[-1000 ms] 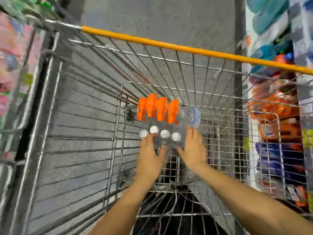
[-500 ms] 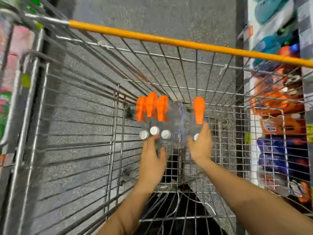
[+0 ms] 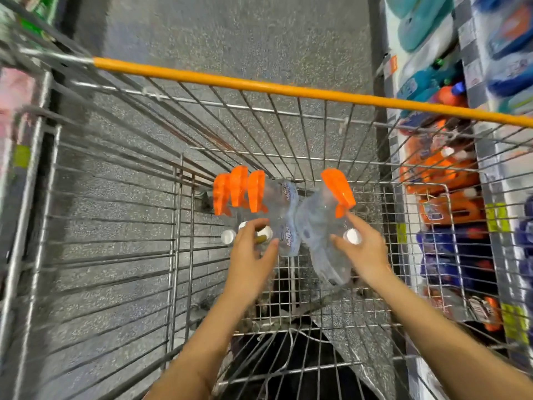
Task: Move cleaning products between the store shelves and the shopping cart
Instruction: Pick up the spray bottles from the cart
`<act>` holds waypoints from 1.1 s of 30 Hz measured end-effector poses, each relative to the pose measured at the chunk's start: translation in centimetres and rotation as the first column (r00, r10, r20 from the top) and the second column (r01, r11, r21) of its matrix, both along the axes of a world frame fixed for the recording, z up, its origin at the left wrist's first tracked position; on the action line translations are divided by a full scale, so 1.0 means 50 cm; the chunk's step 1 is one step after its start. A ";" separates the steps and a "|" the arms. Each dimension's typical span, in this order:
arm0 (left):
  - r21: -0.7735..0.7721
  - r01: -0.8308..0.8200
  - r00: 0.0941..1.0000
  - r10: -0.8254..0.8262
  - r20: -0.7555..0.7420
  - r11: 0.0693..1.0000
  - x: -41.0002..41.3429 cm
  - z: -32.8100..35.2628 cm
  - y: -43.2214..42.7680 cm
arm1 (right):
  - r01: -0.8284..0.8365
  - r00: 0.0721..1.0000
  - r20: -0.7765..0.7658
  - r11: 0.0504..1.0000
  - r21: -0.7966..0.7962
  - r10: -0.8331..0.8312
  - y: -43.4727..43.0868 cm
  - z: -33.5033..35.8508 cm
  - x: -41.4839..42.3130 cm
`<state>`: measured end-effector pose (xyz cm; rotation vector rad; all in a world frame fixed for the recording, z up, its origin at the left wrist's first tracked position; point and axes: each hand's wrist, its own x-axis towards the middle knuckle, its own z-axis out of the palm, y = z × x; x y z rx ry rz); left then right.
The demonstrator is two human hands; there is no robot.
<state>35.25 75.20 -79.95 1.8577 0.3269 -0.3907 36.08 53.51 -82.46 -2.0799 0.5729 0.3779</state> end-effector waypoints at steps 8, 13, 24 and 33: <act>-0.058 0.270 0.961 -0.272 -0.040 0.961 0.030 0.077 0.011 | -0.178 0.984 0.037 0.917 0.356 0.177 -0.040 0.244 -0.038; -0.218 0.309 0.942 -0.329 -0.063 0.926 -0.001 0.130 0.013 | -0.132 0.988 0.139 0.870 0.475 0.074 -0.003 0.312 -0.043; -0.288 0.090 0.996 -0.085 0.031 0.953 -0.012 0.156 0.049 | -0.131 0.979 -0.043 0.771 0.623 0.201 0.025 0.335 -0.086; -0.028 0.074 0.997 -0.073 0.030 0.997 -0.019 0.157 0.005 | 0.052 0.998 0.017 0.930 0.365 -0.062 0.116 0.330 -0.152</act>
